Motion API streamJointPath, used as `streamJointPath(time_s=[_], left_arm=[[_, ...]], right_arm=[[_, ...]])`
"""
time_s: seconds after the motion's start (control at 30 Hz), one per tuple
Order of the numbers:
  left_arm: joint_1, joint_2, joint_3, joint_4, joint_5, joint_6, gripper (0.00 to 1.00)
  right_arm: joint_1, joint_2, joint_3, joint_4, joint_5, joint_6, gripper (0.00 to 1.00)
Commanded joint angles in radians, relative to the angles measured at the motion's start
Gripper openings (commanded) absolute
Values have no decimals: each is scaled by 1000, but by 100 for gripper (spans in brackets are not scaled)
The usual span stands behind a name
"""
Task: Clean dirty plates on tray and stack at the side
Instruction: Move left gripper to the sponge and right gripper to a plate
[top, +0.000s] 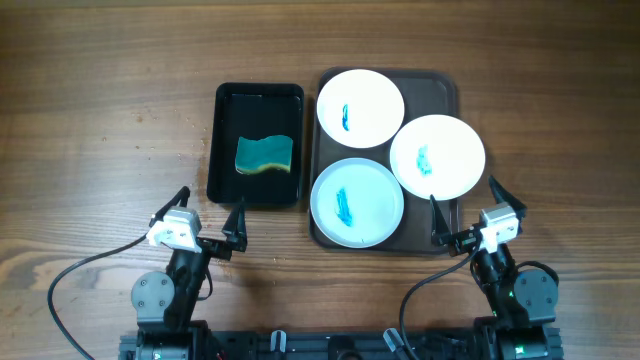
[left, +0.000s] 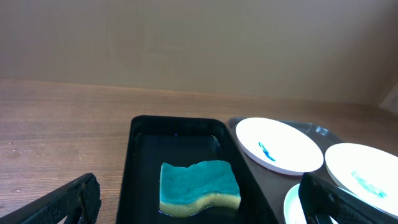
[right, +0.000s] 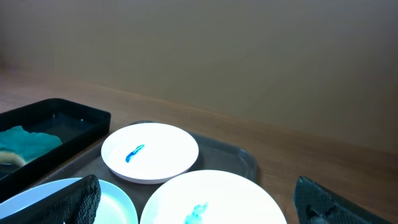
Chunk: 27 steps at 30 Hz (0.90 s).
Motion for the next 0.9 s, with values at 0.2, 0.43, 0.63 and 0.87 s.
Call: streamJointPath(time_s=[0.2, 0.43, 0.63, 0.87], left_arm=[[-6, -11, 0, -8, 19, 16, 100], [-6, -11, 0, -8, 19, 16, 100], [-6, -11, 0, -8, 20, 16, 100], [-6, -11, 0, 51, 51, 16, 100]], right_arm=[[6, -8, -1, 2, -1, -6, 100], [6, -8, -1, 2, -1, -5, 100], [6, -8, -1, 2, -1, -6, 100], [6, -8, -1, 3, -13, 1, 100]])
